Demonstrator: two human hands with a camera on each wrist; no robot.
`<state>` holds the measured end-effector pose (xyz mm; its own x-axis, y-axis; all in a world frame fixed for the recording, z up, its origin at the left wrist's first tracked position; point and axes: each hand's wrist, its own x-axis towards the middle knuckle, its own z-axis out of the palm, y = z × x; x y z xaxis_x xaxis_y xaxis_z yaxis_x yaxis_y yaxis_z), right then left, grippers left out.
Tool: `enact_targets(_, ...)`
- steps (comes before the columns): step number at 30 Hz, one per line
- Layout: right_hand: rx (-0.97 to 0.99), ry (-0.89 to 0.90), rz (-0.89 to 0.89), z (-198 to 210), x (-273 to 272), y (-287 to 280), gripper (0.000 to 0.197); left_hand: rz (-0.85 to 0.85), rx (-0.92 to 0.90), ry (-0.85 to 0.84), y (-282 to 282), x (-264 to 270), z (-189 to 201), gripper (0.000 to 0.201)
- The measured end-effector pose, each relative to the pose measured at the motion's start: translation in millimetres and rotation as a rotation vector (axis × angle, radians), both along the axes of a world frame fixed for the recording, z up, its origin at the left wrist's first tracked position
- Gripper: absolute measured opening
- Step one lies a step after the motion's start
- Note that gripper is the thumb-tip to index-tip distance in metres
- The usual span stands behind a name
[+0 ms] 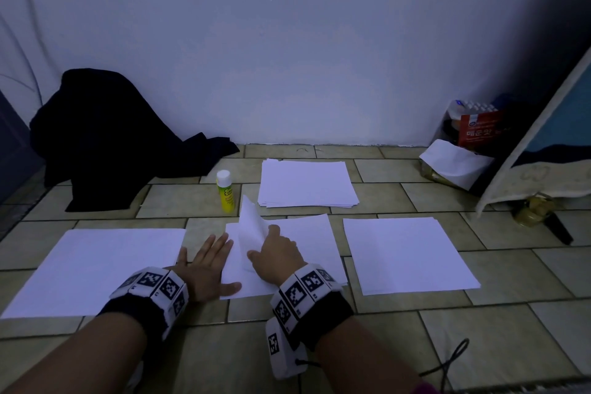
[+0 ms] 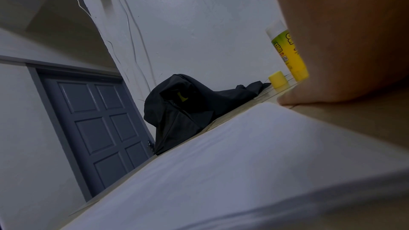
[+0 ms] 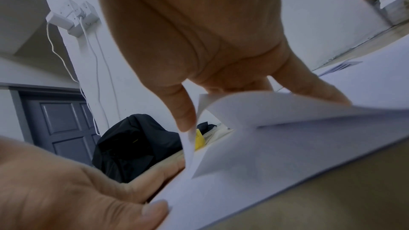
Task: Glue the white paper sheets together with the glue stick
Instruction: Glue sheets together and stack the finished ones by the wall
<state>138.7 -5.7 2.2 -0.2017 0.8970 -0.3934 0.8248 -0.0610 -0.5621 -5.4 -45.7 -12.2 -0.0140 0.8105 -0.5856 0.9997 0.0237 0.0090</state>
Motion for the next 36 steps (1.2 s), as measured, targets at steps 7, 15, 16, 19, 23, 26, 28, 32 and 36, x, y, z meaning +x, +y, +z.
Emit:
enact_targets(7, 0.022, -0.077, 0.12, -9, -1, 5, 0.044, -0.018, -0.004, 0.016, -2, 0, 3, 0.087)
enact_targets(15, -0.028, -0.222, 0.165, -19, -11, 7, 0.054, -0.026, -0.008, 0.023, -1, 1, 6, 0.086)
enact_targets(16, -0.032, -0.232, 0.164, -19, -12, 7, 0.054, -0.027, -0.008, 0.025, -1, 1, 6, 0.086)
enact_targets(19, -0.027, -0.243, 0.17, -19, -12, 8, 0.056, -0.018, 0.005, 0.012, 0, 0, 7, 0.087)
enact_targets(23, -0.041, -0.238, 0.199, -18, -10, 10, 0.07, -0.04, 0.039, -0.056, 2, -6, 14, 0.098)
enact_targets(26, -0.039, -0.245, 0.21, -14, -10, 9, 0.076, -0.086, 0.04, -0.102, 6, -16, 15, 0.112)
enact_targets(28, -0.034, -0.244, 0.221, -11, -6, 10, 0.065, -0.084, 0.018, -0.192, 10, -26, 16, 0.128)
enact_targets(32, 0.007, -0.276, 0.279, 2, 0, 8, 0.044, -0.058, 0.017, -0.343, 13, -30, 17, 0.149)
enact_targets(36, 0.043, -0.292, 0.295, 9, 2, 5, 0.043, 0.11, 0.085, -0.468, 11, -21, 19, 0.136)
